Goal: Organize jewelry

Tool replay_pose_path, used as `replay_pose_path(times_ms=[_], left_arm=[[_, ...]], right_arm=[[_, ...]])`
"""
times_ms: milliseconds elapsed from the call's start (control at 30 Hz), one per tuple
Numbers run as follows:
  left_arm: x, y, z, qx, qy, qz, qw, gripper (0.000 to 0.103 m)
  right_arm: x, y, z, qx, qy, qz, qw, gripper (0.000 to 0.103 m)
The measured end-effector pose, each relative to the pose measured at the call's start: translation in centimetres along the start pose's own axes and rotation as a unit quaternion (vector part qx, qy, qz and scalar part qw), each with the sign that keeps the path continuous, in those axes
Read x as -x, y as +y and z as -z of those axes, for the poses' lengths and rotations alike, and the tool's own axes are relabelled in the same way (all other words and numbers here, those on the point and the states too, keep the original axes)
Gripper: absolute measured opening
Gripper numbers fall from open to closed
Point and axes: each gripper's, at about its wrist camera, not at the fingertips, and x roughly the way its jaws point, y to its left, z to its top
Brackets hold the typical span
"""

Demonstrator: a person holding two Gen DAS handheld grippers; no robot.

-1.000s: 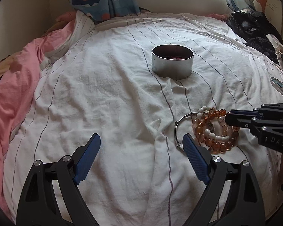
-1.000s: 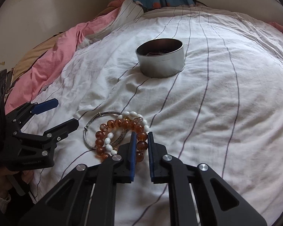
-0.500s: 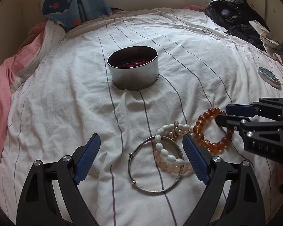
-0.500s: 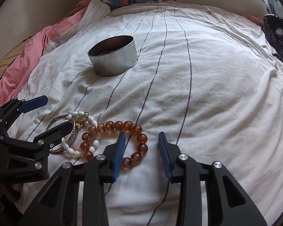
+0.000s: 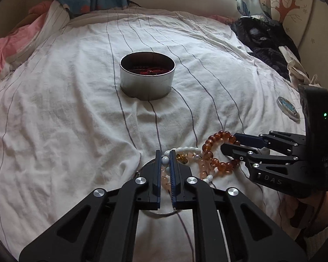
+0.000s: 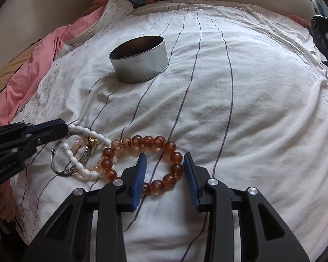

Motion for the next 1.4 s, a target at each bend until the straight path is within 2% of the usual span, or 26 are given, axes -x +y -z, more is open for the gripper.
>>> replay_pose_path(times_ms=[100, 200, 267, 300, 433, 467, 533, 667, 767, 867, 900, 967, 1067, 1100, 1133, 1200, 1233, 1333, 1400], left_arm=[[0.5, 0.7, 0.0, 0.002, 0.005, 0.004, 1.0000, 0.007], [-0.8, 0.7, 0.2, -0.015, 0.036, -0.003, 0.9992, 0.007], [-2.0, 0.5, 0.6, -0.023, 0.049, -0.017, 0.9984, 0.009], [-2.4, 0.4, 0.9, -0.025, 0.054, -0.018, 0.9981, 0.011], [-2.9, 0.4, 1.3, -0.027, 0.047, -0.020, 0.9983, 0.011], [-2.7, 0.4, 1.3, -0.028, 0.043, -0.019, 0.9985, 0.007], [-2.1, 0.3, 1.1, -0.035, 0.032, -0.016, 0.9988, 0.007], [0.6, 0.1, 0.1, -0.040, -0.018, 0.001, 0.9990, 0.007], [1.8, 0.0, -1.2, -0.046, -0.049, -0.003, 0.9977, 0.007], [1.8, 0.5, -2.7, -0.036, -0.076, 0.010, 0.9964, 0.007], [1.4, 0.6, -3.1, -0.032, -0.079, 0.012, 0.9963, 0.007], [0.0, 1.0, -3.6, -0.028, -0.069, -0.007, 0.9972, 0.007], [-2.5, 2.0, -3.4, -0.019, -0.026, -0.052, 0.9981, 0.007], [-3.2, 2.5, -3.2, -0.011, -0.013, -0.063, 0.9979, 0.007], [-3.7, 2.9, -2.9, -0.004, -0.001, -0.069, 0.9976, 0.008], [-4.2, 3.4, -2.5, 0.001, 0.009, -0.069, 0.9976, 0.009], [-4.3, 3.5, -2.4, 0.002, 0.009, -0.069, 0.9976, 0.013], [-4.4, 3.5, -2.4, 0.000, 0.007, -0.071, 0.9975, 0.032], [-4.6, 3.5, -2.2, 0.001, 0.010, -0.070, 0.9975, 0.039]], right_arm=[[-0.2, 0.1, 0.1, 0.004, 0.004, 0.007, 1.000, 0.039], [-0.4, 0.4, 0.2, 0.014, 0.005, 0.011, 1.000, 0.039], [-0.3, 0.3, 0.2, 0.010, 0.001, 0.002, 1.000, 0.028], [-0.2, 0.2, 0.1, 0.006, -0.002, -0.004, 1.000, 0.012], [0.8, 0.2, -0.2, -0.002, -0.034, -0.011, 0.999, 0.012], [1.2, 0.3, -0.4, -0.001, -0.047, -0.015, 0.999, 0.012], [1.9, 0.5, -0.6, 0.002, -0.065, -0.015, 0.998, 0.012], [2.8, 0.5, -0.8, -0.001, -0.095, -0.018, 0.995, 0.012], [3.0, 0.5, -0.9, -0.003, -0.108, -0.027, 0.994, 0.012], [3.7, 0.8, -1.1, -0.005, -0.133, -0.055, 0.990, 0.012], [3.9, 0.9, -1.3, -0.006, -0.142, -0.072, 0.987, 0.012], [4.1, 1.2, -1.6, -0.006, -0.151, -0.089, 0.985, 0.012], [2.5, 1.3, -1.8, -0.004, -0.115, -0.053, 0.992, 0.012], [1.7, 1.0, -1.7, -0.008, -0.096, -0.037, 0.995, 0.017], [1.0, 0.7, -1.6, -0.016, -0.078, -0.026, 0.996, 0.031], [0.2, 0.0, -1.4, -0.031, -0.061, -0.013, 0.998, 0.046], [0.1, -0.1, -1.4, -0.032, -0.057, -0.010, 0.998, 0.046], [-0.6, -0.3, -1.1, -0.031, -0.040, 0.004, 0.999, 0.048], [-1.3, -0.2, -1.0, -0.025, -0.026, 0.010, 0.999, 0.048]])
